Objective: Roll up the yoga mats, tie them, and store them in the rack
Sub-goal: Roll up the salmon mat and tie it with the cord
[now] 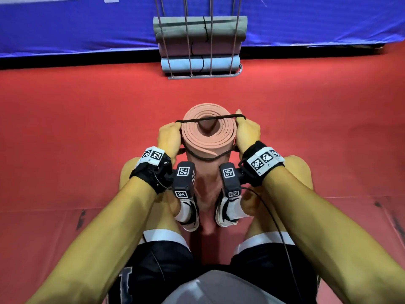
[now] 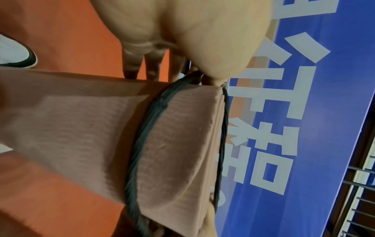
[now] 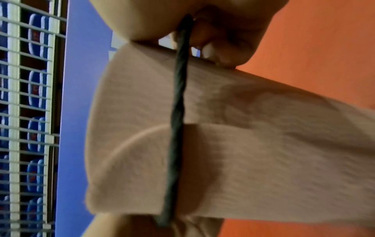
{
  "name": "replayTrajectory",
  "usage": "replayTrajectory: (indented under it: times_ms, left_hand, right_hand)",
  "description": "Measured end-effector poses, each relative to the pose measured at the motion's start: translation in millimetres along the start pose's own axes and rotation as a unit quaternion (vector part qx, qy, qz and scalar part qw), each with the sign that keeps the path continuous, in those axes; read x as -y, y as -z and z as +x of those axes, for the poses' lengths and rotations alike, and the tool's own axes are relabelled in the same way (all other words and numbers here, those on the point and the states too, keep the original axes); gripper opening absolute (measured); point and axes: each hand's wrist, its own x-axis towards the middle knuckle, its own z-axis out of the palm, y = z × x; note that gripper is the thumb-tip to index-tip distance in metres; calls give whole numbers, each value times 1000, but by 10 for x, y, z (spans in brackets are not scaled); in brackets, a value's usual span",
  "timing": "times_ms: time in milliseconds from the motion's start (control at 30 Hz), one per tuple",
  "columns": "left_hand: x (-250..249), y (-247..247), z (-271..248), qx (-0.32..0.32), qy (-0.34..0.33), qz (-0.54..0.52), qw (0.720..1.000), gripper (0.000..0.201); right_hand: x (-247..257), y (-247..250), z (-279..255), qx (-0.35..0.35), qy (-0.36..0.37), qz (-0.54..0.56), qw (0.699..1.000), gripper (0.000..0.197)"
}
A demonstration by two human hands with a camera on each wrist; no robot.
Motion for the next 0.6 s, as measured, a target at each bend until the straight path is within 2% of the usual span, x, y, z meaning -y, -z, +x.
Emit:
replayTrajectory:
  times_ms: [133, 200, 333, 467, 533, 600]
  left_hand:
    - [-100, 49, 86, -8, 8, 44, 999, 26]
    - [-144, 53, 117, 19, 16, 70, 997, 27]
    - [-209, 58, 192, 37, 8, 113, 993, 28]
    - [-250, 108, 330, 40, 28, 163, 985, 21]
    - [-272, 118, 414, 64, 46, 188, 979, 12]
    - [-296, 108, 471, 75, 74, 154, 982, 9]
  right_hand:
    - [71, -2, 96, 14, -46, -14, 999, 54]
    - [79, 11, 165, 27, -61, -20, 998, 43]
    - [122, 53, 234, 94, -112, -11, 989, 23]
    - [198, 63, 263, 112, -131, -7, 985, 20]
    - [202, 50, 318, 116, -142, -7, 983, 22]
    - [196, 13, 364, 127, -152, -13, 980, 23]
